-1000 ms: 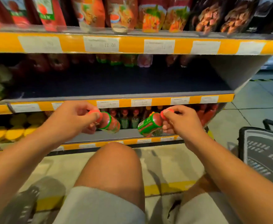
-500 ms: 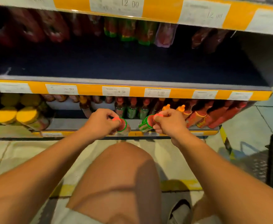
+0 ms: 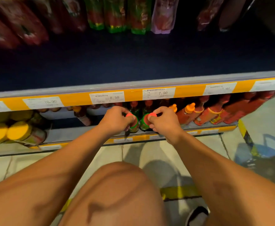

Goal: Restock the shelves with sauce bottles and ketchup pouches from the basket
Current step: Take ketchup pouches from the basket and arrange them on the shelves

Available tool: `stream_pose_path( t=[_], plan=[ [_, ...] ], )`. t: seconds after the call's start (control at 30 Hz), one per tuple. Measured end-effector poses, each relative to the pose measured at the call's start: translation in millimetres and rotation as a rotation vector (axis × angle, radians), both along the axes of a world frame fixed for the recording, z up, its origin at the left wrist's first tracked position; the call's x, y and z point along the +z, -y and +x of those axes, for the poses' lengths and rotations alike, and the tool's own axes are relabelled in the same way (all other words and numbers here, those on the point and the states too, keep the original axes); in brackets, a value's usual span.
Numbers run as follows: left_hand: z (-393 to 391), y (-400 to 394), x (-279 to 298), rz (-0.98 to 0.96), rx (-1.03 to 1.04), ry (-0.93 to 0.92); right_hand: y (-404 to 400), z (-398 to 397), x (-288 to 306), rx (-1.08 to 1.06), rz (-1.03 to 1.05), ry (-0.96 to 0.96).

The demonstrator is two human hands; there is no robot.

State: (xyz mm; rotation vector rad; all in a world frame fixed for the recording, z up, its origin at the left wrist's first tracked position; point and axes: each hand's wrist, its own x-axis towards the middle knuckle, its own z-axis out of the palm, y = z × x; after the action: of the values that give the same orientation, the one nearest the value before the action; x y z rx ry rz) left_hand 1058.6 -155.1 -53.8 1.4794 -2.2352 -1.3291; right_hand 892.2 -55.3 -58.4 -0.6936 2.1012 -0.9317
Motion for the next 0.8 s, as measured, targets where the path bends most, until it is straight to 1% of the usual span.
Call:
stream_pose_path(
  t=[0.2, 0.33, 0.57, 0.8],
  plan=[
    [-13.3, 9.3, -17.8, 0.004, -0.068, 0.077, 5.8, -6.6, -19.5, 0.031, 0.024, -0.050],
    [-18.3, 8.7, -26.4, -0.066, -0.083, 0.138, 2.5, -10.5, -24.8, 0.055, 0.031, -0.083],
    [-27.8, -0.2, -28.3, -0.191, -0.166, 0.161, -0.6, -7.7, -24.6, 0.073, 0.006, -0.149],
    [-31.3, -5.8, -39.0, -0.172, -0.034, 0.169, 1.5, -5.2, -21.4, 0.145, 0.035, -0.187]
  ],
)
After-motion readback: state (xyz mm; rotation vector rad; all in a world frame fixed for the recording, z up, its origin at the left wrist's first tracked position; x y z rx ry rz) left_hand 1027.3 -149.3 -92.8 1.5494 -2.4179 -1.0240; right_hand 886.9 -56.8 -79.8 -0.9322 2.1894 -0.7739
